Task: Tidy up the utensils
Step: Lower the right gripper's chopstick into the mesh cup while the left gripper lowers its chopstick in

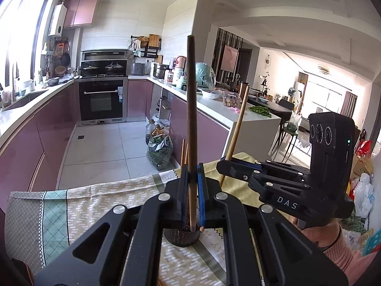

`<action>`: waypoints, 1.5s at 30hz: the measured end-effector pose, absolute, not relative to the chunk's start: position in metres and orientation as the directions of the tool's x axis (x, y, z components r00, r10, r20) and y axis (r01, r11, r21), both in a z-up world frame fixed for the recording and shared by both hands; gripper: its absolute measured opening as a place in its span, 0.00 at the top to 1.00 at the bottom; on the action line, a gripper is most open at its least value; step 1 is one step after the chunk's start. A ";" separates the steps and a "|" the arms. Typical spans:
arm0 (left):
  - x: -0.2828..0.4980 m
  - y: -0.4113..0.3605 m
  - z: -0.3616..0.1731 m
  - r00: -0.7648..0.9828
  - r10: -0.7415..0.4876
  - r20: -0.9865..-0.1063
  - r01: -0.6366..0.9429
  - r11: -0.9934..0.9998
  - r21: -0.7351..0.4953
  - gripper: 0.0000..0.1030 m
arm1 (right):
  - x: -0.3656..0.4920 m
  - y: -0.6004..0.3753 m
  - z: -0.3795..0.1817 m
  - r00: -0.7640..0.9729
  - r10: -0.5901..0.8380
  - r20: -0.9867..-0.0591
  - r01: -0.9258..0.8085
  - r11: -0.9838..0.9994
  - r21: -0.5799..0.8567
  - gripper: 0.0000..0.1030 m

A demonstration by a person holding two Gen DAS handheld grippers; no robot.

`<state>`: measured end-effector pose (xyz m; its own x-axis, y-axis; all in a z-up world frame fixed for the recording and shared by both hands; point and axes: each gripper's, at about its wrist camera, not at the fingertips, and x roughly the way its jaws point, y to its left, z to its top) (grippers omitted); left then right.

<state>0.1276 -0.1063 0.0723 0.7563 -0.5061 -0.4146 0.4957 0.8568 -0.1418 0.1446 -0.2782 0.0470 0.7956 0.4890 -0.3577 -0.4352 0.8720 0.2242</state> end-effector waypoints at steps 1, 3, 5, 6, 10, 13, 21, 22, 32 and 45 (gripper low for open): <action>0.129 -0.107 0.071 0.756 -0.506 -0.416 0.495 0.857 -0.143 0.93 | 0.145 -0.279 0.048 0.797 0.487 -0.356 -0.434 0.873 0.224 0.94; 0.133 -0.107 0.069 0.756 -0.502 -0.421 0.491 0.859 -0.143 0.93 | 0.148 -0.278 0.049 0.801 0.484 -0.354 -0.430 0.875 0.223 0.94; 0.135 -0.107 0.067 0.754 -0.501 -0.425 0.488 0.860 -0.147 0.93 | 0.150 -0.278 0.050 0.803 0.482 -0.351 -0.428 0.876 0.223 0.94; 0.136 -0.107 0.067 0.754 -0.499 -0.426 0.486 0.861 -0.147 0.93 | 0.150 -0.278 0.050 0.806 0.478 -0.350 -0.426 0.878 0.220 0.94; 0.139 -0.109 0.066 0.755 -0.494 -0.431 0.481 0.864 -0.148 0.93 | 0.152 -0.275 0.048 0.810 0.470 -0.351 -0.418 0.882 0.217 0.94; 0.145 -0.112 0.065 0.754 -0.489 -0.437 0.476 0.867 -0.149 0.93 | 0.153 -0.271 0.044 0.811 0.463 -0.359 -0.409 0.886 0.217 0.94; 0.153 -0.115 0.063 0.753 -0.475 -0.456 0.460 0.875 -0.150 0.93 | 0.161 -0.269 0.037 0.805 0.454 -0.382 -0.391 0.890 0.234 0.94; 0.154 -0.115 0.062 0.752 -0.473 -0.458 0.459 0.875 -0.150 0.93 | 0.162 -0.269 0.036 0.804 0.453 -0.385 -0.389 0.891 0.235 0.94; 0.172 -0.121 0.056 0.739 -0.461 -0.492 0.452 0.880 -0.146 0.93 | 0.170 -0.269 0.029 0.795 0.448 -0.409 -0.378 0.893 0.244 0.94; 0.181 -0.128 0.041 0.723 -0.429 -0.541 0.449 0.888 -0.105 0.93 | 0.174 -0.269 0.014 0.773 0.451 -0.445 -0.371 0.892 0.259 0.94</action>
